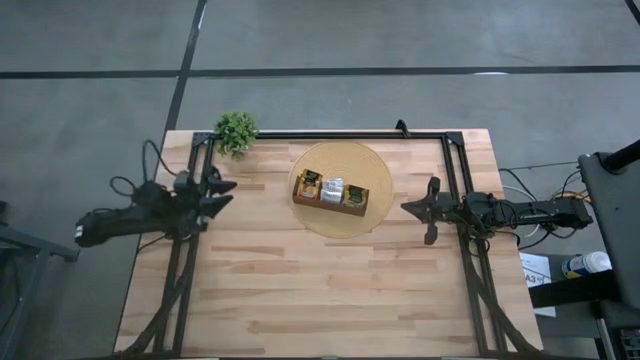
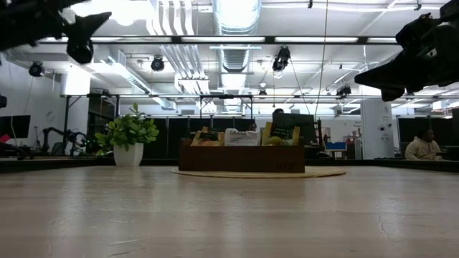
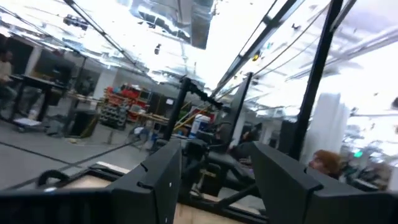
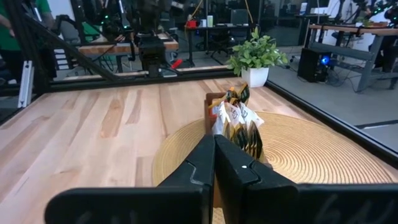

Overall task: Pick & Place Tea
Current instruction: Return to Home Position

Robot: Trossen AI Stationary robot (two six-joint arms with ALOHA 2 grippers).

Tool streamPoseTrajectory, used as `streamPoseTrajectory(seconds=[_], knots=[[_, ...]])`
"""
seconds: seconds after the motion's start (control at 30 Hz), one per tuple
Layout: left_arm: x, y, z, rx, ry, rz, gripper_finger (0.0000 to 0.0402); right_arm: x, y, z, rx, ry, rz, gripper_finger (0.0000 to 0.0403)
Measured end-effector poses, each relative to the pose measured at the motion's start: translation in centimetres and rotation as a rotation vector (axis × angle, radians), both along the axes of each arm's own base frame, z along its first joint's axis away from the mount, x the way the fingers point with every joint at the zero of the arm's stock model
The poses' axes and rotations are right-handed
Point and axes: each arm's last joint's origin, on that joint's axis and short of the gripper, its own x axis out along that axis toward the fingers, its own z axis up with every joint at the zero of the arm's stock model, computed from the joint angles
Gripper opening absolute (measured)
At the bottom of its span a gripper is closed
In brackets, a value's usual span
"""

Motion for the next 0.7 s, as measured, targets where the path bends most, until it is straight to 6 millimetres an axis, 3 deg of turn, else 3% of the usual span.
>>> streamPoseTrajectory(seconds=[0.17,0.7], knots=[[0.8,0.1,-2.5,-0.035,-0.078,-0.035,0.0188,0.0,0.0,0.0,-0.001,0.0,0.0,0.0009],[1.7,0.1,-6.0,-0.123,0.282,-0.051,0.0188,0.0,0.0,0.0,0.0,0.001,-0.001,0.0009]])
